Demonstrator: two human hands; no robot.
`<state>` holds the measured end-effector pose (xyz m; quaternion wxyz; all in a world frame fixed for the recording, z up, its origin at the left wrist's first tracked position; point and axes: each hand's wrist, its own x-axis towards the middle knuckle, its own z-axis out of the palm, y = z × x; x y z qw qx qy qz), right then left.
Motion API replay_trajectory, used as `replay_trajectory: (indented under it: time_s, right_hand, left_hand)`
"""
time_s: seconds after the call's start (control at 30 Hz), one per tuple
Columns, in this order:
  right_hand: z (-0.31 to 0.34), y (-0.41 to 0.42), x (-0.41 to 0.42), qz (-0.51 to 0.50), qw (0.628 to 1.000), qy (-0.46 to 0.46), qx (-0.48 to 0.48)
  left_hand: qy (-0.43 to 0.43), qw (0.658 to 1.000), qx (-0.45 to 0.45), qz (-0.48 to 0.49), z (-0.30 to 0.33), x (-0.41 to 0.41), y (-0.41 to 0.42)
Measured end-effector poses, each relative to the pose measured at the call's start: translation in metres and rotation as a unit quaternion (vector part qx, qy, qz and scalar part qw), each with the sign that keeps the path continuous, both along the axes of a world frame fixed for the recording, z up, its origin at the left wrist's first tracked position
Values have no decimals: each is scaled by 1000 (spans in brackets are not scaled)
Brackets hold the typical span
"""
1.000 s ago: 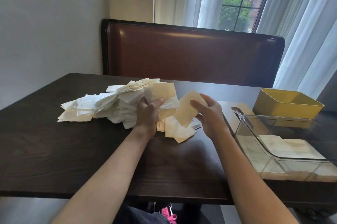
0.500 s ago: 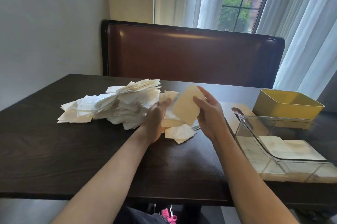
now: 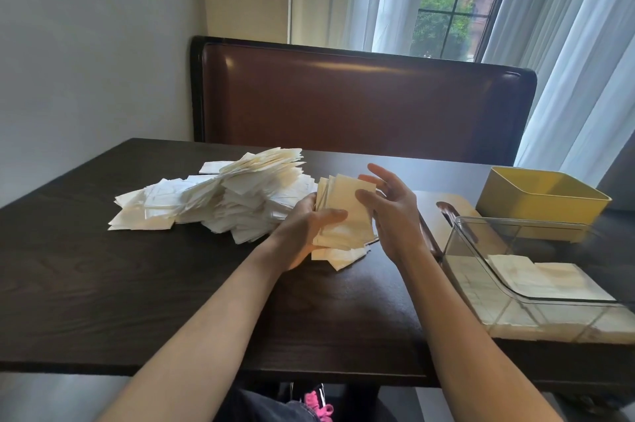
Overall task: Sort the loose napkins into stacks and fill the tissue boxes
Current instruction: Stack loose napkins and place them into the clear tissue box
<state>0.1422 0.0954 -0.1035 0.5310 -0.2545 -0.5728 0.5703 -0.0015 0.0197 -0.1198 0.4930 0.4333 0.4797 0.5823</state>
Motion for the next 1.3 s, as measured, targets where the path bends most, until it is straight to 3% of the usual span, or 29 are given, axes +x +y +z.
replay_trajectory:
  time_s: [0.1, 0.2, 0.4, 0.53, 0.83, 0.97, 1.17, 1.3]
  right_hand:
    - [-1, 2, 0, -49, 996, -45, 51]
    - [-1, 2, 1, -33, 991, -115, 63]
    - [-1, -3, 3, -42, 987, -136, 77]
    - [-2, -5, 4, 4, 988, -152, 39]
    - [-10, -32, 29, -78, 992, -94, 44]
    - [-14, -48, 41, -52, 993, -104, 23]
    - [-20, -72, 44, -76, 992, -69, -68]
    - [-23, -79, 41, -124, 986, -49, -101]
  left_hand:
    - [47, 999, -7, 9, 0, 2, 0]
    - [61, 998, 10, -11, 2, 1, -1]
    - [49, 997, 44, 27, 5, -5, -5]
    - [78, 994, 60, 43, 11, -5, -10]
    - [150, 987, 58, 2, 10, 8, -30]
    - [217, 965, 114, 92, 6, 18, -47]
    - [366, 908, 154, 134, 1, 44, -67]
    - [346, 920, 119, 139, -2, 59, -69]
